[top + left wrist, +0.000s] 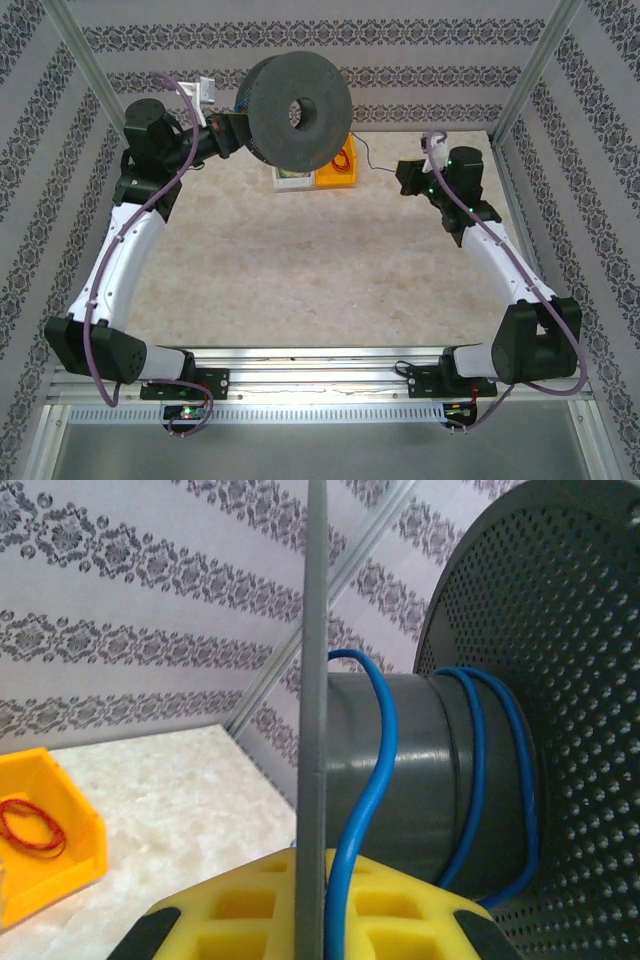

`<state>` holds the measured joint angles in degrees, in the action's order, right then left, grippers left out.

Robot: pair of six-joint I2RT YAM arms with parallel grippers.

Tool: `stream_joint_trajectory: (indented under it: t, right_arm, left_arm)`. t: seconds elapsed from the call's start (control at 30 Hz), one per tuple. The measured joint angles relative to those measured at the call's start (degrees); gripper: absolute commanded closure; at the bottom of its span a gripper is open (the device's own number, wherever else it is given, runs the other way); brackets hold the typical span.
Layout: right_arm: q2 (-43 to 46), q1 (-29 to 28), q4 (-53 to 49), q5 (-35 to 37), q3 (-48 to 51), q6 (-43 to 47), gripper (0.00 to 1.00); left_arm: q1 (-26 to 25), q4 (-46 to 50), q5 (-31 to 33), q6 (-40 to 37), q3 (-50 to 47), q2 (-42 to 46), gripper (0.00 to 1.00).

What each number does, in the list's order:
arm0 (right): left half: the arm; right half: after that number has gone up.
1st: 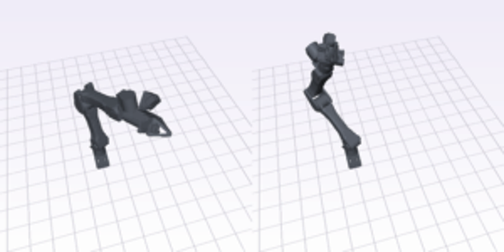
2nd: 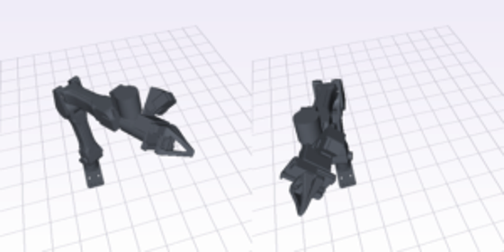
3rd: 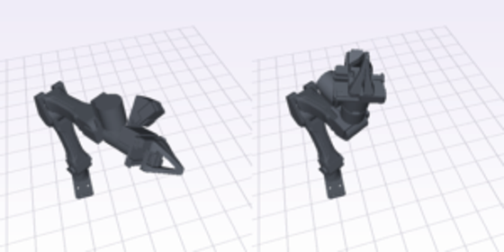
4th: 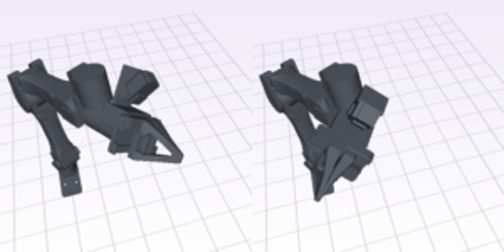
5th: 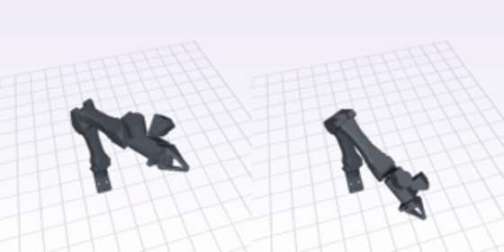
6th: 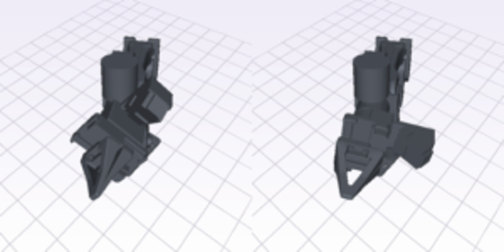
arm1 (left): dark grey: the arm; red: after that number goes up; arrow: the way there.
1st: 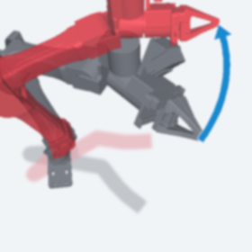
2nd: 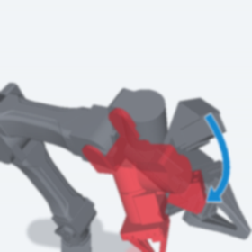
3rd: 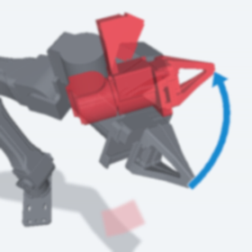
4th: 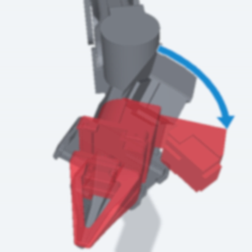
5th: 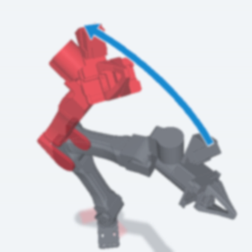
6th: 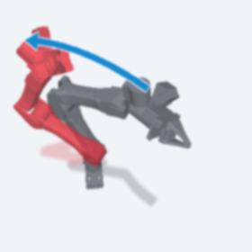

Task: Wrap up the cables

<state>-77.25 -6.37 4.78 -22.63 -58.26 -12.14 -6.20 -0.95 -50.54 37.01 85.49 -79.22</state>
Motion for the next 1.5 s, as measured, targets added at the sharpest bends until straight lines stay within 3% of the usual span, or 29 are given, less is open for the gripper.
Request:
stream_joint_trajectory:
  t: [0.17,0.4,0.63,0.83,1.0,1.2,1.5]
  right_arm:
    - [0.2,-7.3,0.2,8.5,0.7,0.8,1.0]
    - [-1.1,-22.8,-7.0,20.0,-5.0,6.7,1.0]
    - [-5.2,-36.6,-15.6,26.5,-16.1,13.0,1.0]
    - [-8.1,-43.5,-22.4,28.9,-25.8,17.9,1.0]
    - [-9.2,-44.5,-27.3,29.1,-34.7,21.7,1.0]
    - [-9.5,-43.2,-31.5,29.4,-44.9,27.1,1.0]
    - [-9.6,-30.2,-34.3,22.9,-48.2,28.2,1.0]
  left_arm:
    - [1.0,-2.4,4.2,5.4,-0.2,-1.8,1.0]
    - [0.7,2.3,16.7,4.8,3.9,-4.5,1.0]
    - [-3.1,12.7,32.0,-2.0,13.8,-10.4,1.0]
    - [-9.8,24.6,44.2,-12.5,24.1,-17.7,1.0]
    - [-15.3,31.4,51.0,-20.4,25.1,-20.7,1.0]
    - [-18.8,37.4,52.2,-27.1,24.3,-21.7,1.0]
    - [-20.2,38.1,45.6,-36.5,17.5,-18.5,1.0]
